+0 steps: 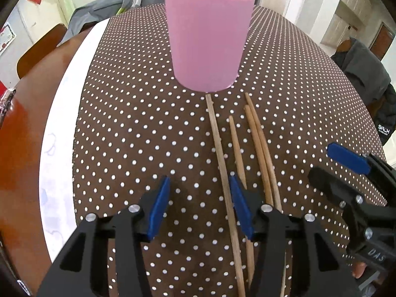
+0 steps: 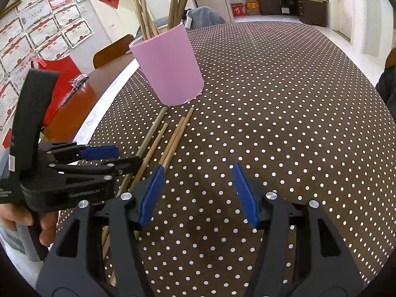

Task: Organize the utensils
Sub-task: 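Lower both open tools back toward the remaining chopsticks on the table, then grasp a chopstick with the left tool while the right tool grasps another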

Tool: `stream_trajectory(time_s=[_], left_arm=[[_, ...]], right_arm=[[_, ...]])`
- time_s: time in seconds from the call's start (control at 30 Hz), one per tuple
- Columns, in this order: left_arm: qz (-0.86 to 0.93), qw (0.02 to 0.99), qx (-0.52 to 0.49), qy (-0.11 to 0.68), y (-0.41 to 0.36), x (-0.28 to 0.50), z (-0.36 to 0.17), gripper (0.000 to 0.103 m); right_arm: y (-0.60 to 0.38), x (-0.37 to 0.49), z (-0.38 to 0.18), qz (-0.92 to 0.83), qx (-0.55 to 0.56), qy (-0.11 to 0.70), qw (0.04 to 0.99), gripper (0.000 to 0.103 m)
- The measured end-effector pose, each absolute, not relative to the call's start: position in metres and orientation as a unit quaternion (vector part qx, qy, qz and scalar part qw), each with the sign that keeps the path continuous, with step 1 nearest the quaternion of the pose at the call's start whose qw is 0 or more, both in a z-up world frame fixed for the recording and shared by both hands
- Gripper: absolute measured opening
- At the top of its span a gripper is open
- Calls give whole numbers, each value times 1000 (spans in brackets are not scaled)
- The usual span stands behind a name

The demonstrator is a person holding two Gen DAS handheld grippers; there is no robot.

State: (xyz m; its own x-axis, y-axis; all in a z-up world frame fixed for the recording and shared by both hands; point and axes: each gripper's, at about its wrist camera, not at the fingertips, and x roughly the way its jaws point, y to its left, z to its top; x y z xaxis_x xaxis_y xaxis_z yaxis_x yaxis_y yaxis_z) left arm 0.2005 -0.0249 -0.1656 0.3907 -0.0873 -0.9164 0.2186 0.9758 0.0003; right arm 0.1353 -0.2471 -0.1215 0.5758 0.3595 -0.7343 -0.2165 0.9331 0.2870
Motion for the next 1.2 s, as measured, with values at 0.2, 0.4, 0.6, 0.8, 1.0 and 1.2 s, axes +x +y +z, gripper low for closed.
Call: stream_trajectory(time_s=[0.2, 0.4, 0.6, 0.8, 1.0, 1.2], left_arm=[[-83, 836, 61, 538, -26, 204, -164, 17], [-90, 836, 17, 540, -6, 201, -164, 6], [-87, 839, 4, 537, 7, 193, -165, 6], [-84, 840, -1, 536, 14, 193, -165, 6], [-78, 841, 9, 535, 9, 199, -165, 6], [-67, 829, 31, 554, 0, 213, -163, 6]], right_arm=[[-246, 138, -124, 156, 72, 445, 879, 58], [-226, 144, -125, 166, 55, 459, 871, 58], [-197, 148, -129, 142, -10, 461, 876, 58], [-186, 147, -128, 124, -40, 463, 877, 58], [-187, 154, -130, 121, -50, 484, 865, 58], [-176, 184, -124, 135, -93, 522, 837, 34]])
